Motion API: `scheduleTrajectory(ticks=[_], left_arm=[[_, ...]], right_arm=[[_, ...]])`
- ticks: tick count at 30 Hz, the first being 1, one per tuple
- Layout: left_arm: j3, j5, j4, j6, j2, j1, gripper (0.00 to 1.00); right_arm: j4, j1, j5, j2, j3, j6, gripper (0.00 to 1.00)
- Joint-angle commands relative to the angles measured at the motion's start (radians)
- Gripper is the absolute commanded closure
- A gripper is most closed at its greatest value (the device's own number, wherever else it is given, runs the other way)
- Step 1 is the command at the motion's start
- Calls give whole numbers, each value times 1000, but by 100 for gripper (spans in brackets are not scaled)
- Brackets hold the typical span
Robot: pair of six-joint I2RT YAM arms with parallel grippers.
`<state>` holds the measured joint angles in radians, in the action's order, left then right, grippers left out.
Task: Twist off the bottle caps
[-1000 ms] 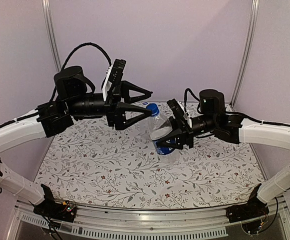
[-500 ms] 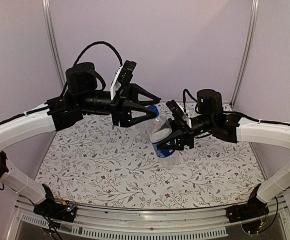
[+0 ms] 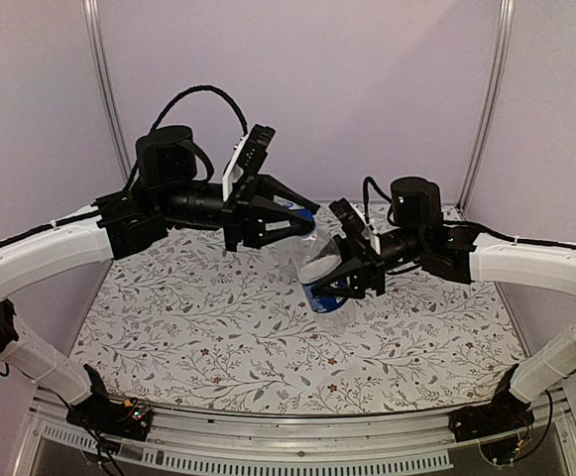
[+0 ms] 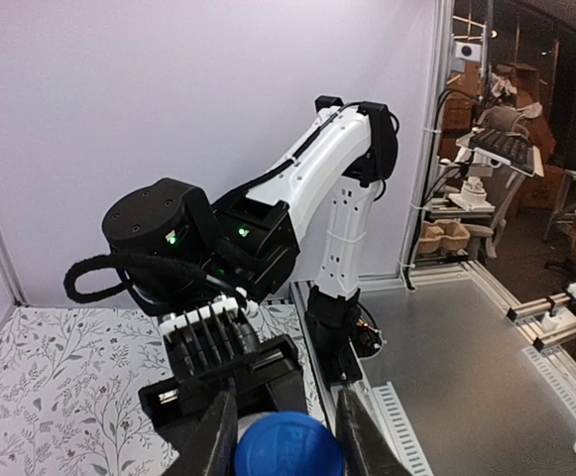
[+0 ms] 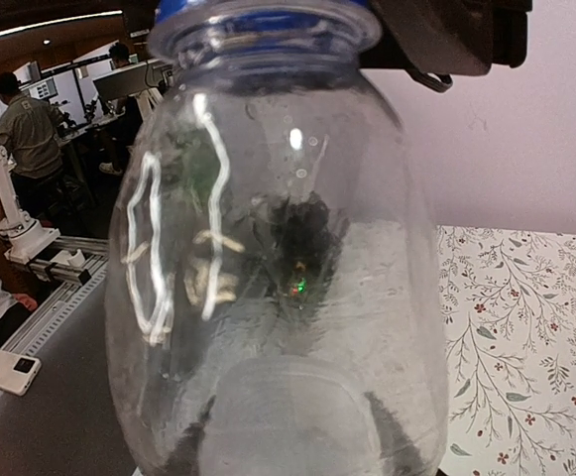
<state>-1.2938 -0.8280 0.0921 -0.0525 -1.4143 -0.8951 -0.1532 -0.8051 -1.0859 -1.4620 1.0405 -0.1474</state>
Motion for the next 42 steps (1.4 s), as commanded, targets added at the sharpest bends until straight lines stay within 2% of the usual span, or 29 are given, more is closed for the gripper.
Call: scheduleTrajectory(ticks=[1, 5, 11, 14, 21, 25, 29, 37, 42], left_arm=[[-7, 7, 5, -17, 6, 9, 76], [37, 88, 51, -77, 41, 9, 87], [106, 521, 105, -223, 104, -50, 96], [151, 689, 138, -296, 128, -77, 99], [126, 825, 101, -339, 109, -89, 99], [103, 870, 84, -348, 90, -89, 87], [89, 839, 95, -324, 78, -89, 76], [134, 677, 186, -238, 121, -60, 34], [134, 538, 159, -175, 141, -27, 18]], right_arm=[[12, 3, 63, 1, 15, 6, 60], [29, 3, 202, 16, 11, 14, 62], [38, 4, 443, 50, 9, 25, 62], [35, 6, 516, 65, 2, 23, 62], [18, 6, 544, 82, -12, 25, 62], [18, 6, 544, 79, -17, 25, 62], [18, 6, 531, 67, -20, 22, 62], [23, 6, 486, 57, -20, 13, 62], [24, 6, 403, 57, -22, 4, 62]])
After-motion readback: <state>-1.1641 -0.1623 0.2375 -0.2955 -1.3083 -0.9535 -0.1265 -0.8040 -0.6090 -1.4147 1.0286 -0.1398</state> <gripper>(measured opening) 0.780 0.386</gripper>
